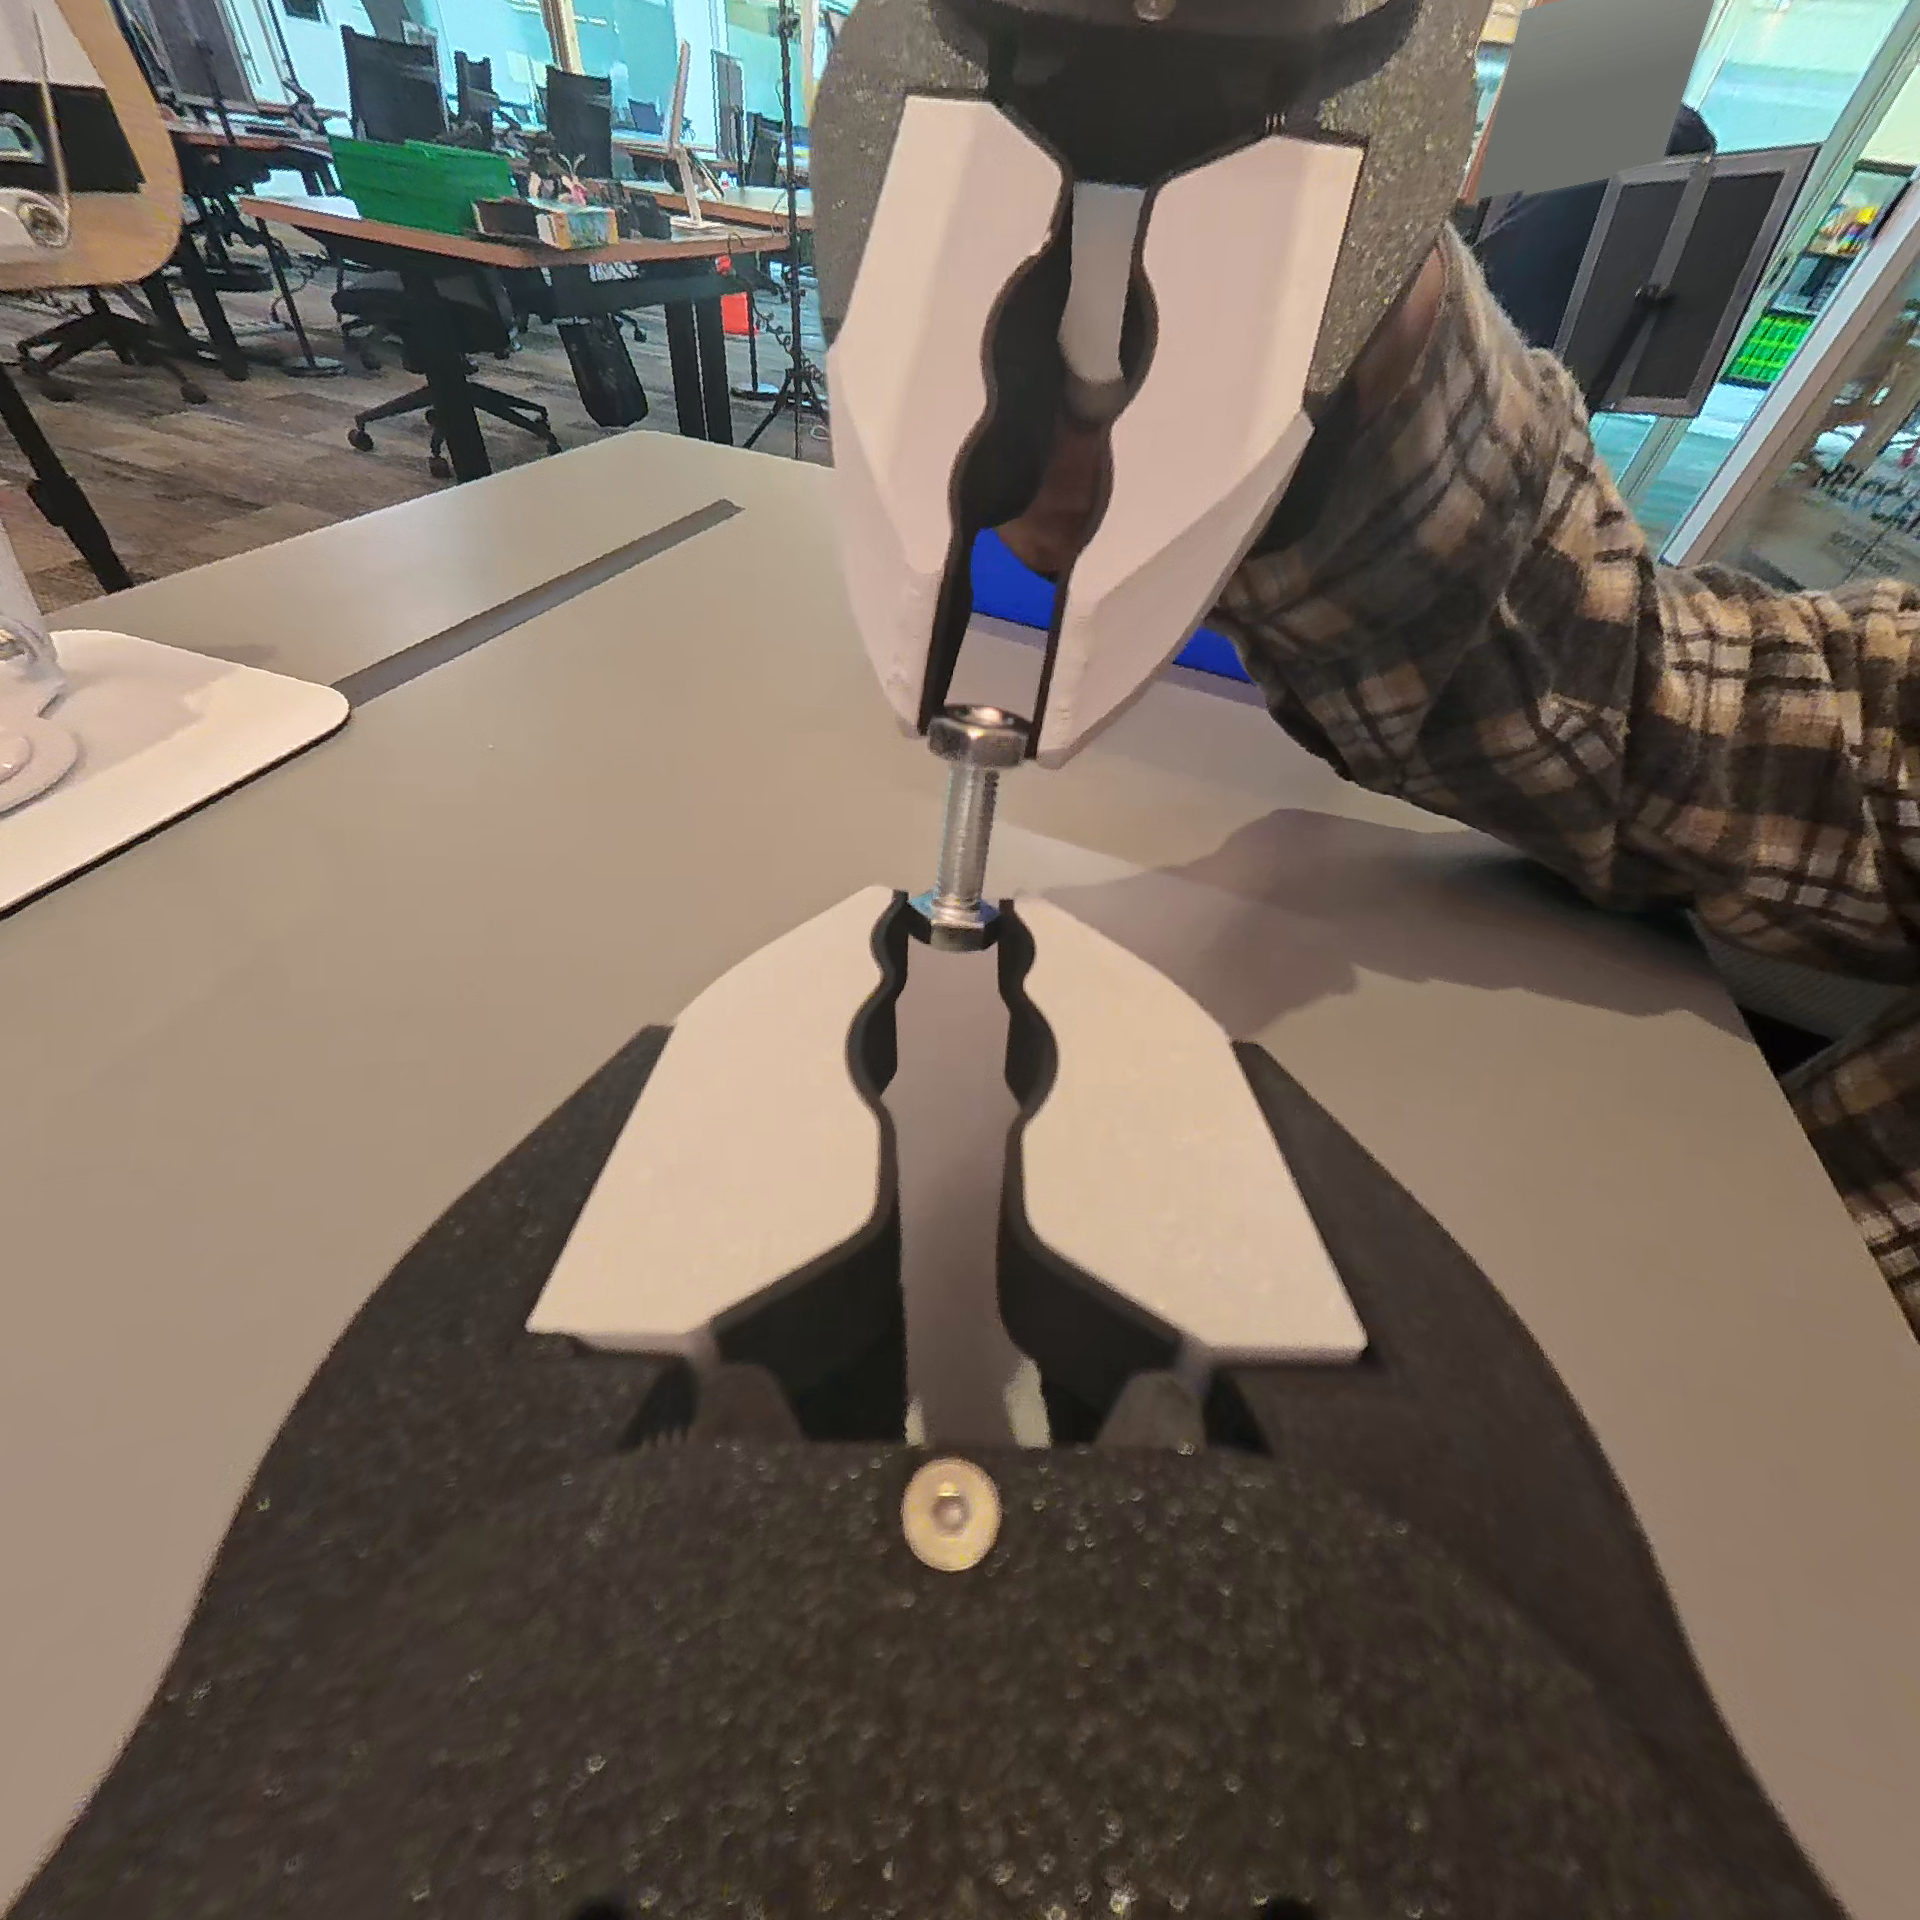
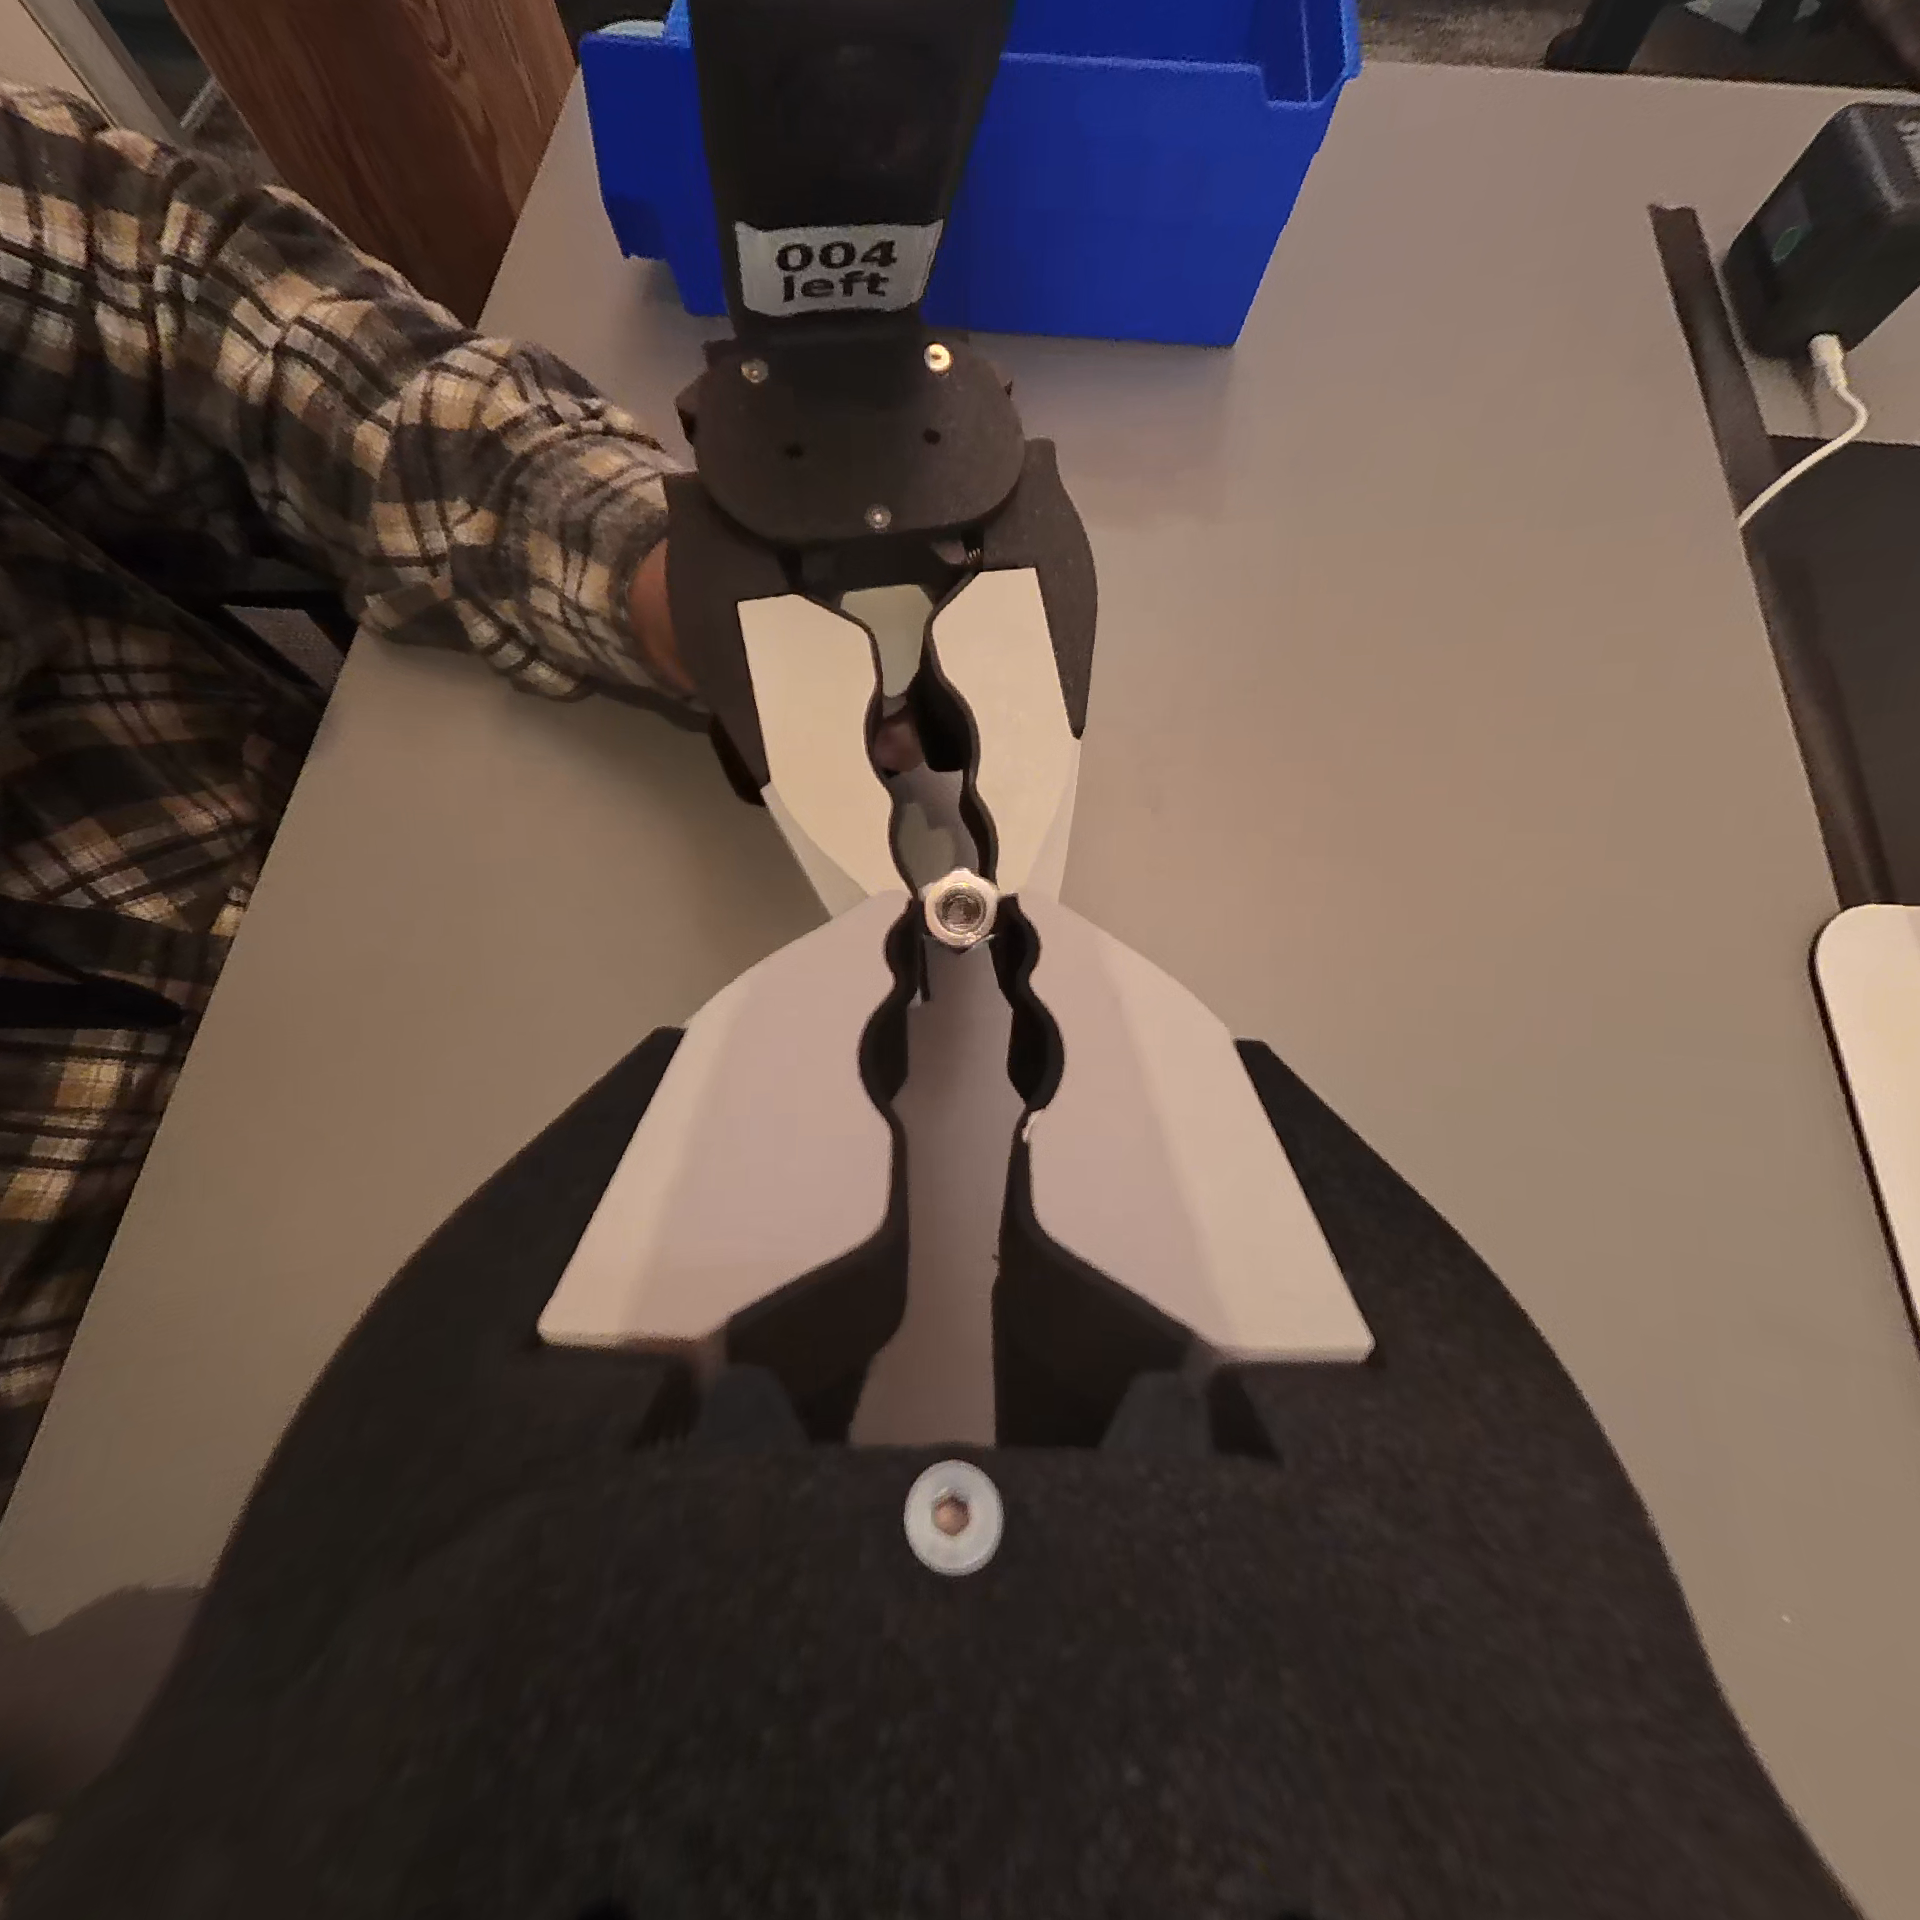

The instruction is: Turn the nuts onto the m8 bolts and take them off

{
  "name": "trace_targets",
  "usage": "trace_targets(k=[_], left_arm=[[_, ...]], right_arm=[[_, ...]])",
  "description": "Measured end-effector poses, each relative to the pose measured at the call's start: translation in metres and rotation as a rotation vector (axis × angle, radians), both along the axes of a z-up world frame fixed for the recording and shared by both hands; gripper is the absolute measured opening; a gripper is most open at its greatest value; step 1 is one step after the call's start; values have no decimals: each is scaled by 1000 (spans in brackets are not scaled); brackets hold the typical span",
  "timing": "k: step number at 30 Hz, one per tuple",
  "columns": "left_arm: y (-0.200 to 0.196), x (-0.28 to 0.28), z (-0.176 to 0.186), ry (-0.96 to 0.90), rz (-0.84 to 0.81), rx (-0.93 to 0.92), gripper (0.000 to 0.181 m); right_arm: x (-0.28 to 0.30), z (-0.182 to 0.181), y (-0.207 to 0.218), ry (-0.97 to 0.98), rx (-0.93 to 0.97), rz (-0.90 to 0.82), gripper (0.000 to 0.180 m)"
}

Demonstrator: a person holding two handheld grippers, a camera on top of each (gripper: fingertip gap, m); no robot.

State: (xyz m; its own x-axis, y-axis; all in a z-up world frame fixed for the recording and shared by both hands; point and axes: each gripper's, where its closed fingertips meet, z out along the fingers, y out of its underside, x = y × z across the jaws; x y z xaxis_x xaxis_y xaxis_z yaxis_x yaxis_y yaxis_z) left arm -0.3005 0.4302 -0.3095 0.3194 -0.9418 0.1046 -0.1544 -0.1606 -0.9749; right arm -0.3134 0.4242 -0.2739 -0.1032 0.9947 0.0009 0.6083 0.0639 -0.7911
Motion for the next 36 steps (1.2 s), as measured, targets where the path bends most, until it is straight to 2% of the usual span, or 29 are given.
trace_targets(k=[27,36], left_arm=[[-2,0,5,-19,-14,8,16],[-3,1,5,-22,-17,10,16]], right_arm=[[-3,3,-1,25,29,27,15],[-4,4,0,42,34,20,26]])
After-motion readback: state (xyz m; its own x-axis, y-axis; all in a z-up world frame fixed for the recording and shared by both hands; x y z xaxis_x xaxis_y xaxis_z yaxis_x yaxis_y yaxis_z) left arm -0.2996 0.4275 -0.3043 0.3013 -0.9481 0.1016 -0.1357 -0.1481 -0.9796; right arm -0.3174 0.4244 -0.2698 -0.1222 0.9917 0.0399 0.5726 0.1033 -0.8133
